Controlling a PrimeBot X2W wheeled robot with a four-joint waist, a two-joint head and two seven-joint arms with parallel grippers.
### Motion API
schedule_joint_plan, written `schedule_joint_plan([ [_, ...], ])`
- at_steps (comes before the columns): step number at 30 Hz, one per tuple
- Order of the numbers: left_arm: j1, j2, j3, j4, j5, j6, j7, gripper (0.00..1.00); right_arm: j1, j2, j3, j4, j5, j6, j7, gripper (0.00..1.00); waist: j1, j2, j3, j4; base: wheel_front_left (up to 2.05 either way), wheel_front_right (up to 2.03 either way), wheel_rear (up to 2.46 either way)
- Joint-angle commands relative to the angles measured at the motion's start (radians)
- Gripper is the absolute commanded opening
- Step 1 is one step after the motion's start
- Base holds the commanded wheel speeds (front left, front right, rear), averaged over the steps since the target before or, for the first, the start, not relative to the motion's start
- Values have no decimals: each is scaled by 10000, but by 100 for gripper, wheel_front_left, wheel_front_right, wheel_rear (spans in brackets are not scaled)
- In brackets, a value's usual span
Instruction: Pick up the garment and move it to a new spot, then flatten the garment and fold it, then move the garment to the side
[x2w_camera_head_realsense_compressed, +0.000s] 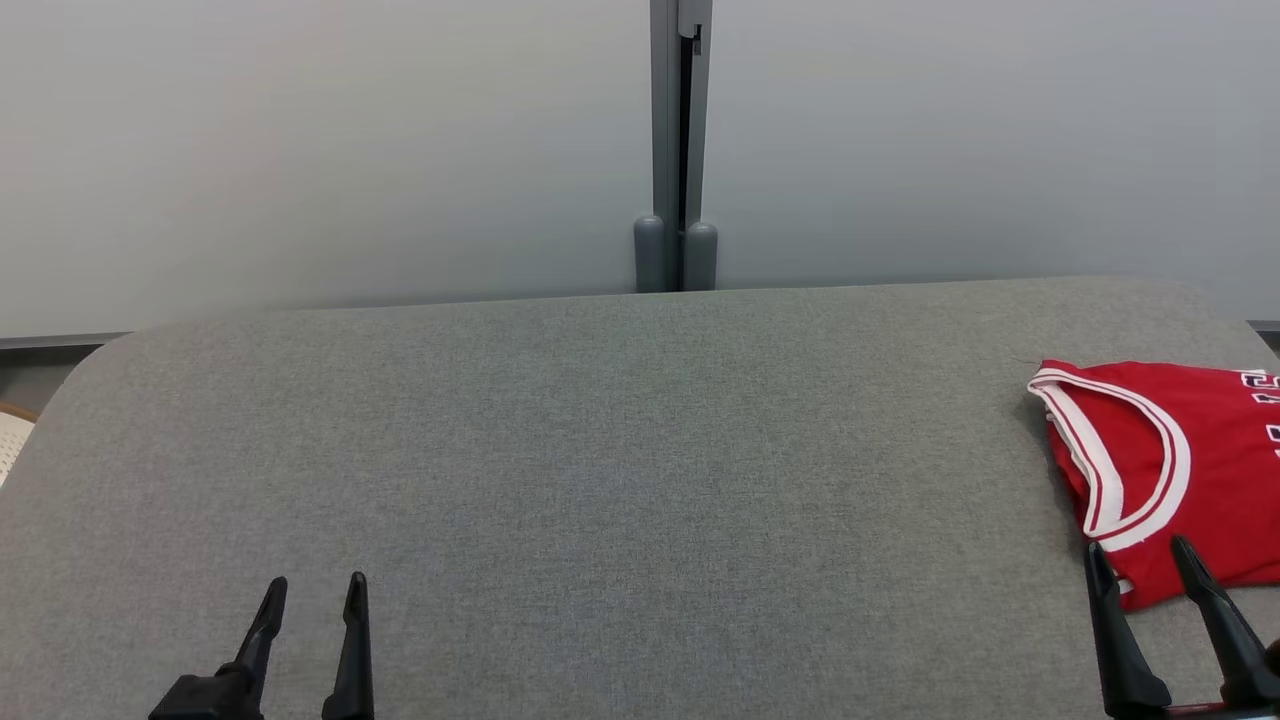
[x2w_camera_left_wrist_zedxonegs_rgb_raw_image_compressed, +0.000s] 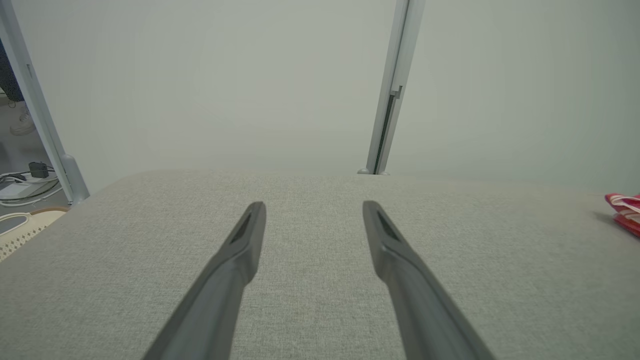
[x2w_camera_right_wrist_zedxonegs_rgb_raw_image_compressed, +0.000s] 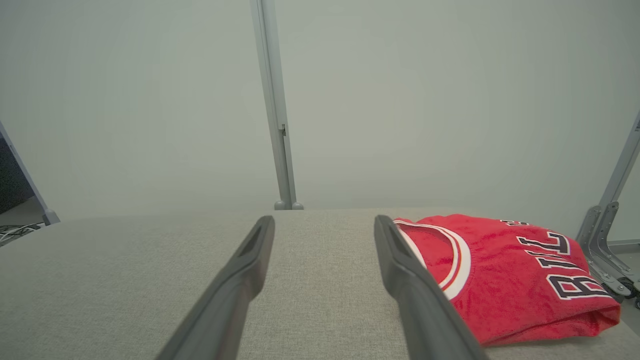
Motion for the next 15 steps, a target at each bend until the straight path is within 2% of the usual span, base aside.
schedule_joint_plan([
  [1, -161, 42, 9, 2, -60, 78, 23, 0, -111, -27, -10, 39, 19, -3, -3, 0, 0, -1, 18, 4, 0, 0, 0],
  [4, 33, -83, 8, 171, -91, 33, 54, 0, 37, 71, 95, 202, 100, 0, -11, 0, 0, -1, 19, 2, 0, 0, 0],
  [15, -391, -221, 377, 274, -2194, -231, 663, 0, -579, 110, 62, 867, 2445, 0, 97, 0, 0, -1, 84, -23, 0, 0, 0],
])
